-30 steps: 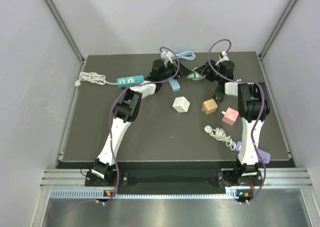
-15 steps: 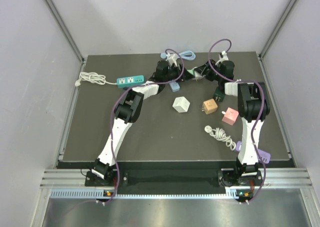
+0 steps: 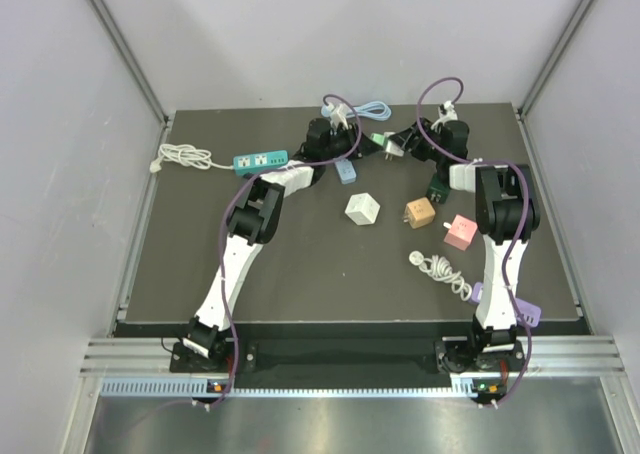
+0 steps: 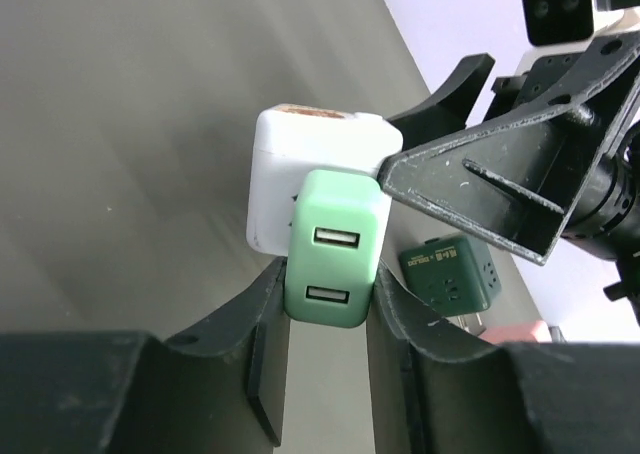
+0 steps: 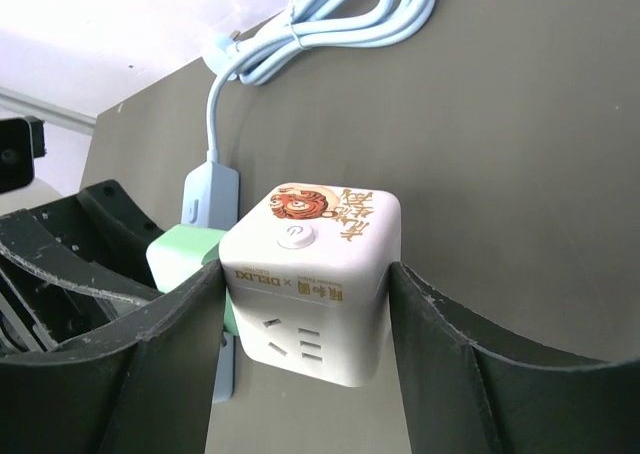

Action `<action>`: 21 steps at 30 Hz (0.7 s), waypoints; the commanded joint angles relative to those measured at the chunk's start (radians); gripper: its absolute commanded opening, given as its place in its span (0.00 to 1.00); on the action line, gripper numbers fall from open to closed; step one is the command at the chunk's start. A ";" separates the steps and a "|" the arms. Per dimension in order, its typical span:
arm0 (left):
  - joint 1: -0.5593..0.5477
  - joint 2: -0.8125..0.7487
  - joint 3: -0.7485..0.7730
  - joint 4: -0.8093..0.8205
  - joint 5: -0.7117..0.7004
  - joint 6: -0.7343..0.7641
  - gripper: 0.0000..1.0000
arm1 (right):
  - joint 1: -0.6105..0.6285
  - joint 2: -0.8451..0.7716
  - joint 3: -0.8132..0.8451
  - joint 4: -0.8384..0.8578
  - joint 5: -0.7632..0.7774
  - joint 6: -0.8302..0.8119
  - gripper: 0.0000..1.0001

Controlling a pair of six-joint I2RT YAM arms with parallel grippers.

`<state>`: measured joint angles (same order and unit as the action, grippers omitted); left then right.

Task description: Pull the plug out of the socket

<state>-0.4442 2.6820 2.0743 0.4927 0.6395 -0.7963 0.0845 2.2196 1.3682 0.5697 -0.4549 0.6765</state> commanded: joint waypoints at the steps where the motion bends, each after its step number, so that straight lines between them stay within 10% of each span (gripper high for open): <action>1: 0.010 0.015 0.063 0.089 -0.011 -0.041 0.08 | 0.003 0.002 0.023 0.048 -0.027 -0.017 0.00; 14: 0.015 -0.042 -0.029 0.121 -0.027 -0.003 0.02 | 0.004 0.002 0.038 0.006 -0.016 -0.040 0.00; 19: 0.018 -0.054 0.002 0.038 -0.034 0.093 0.84 | 0.003 0.012 0.043 0.021 -0.040 -0.020 0.00; 21: 0.019 -0.038 0.029 0.004 -0.020 0.106 0.87 | 0.001 0.017 0.048 0.024 -0.048 -0.014 0.00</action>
<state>-0.4412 2.6919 2.0537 0.5251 0.6273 -0.7559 0.0841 2.2200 1.3697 0.5537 -0.4679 0.6590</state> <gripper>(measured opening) 0.852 0.597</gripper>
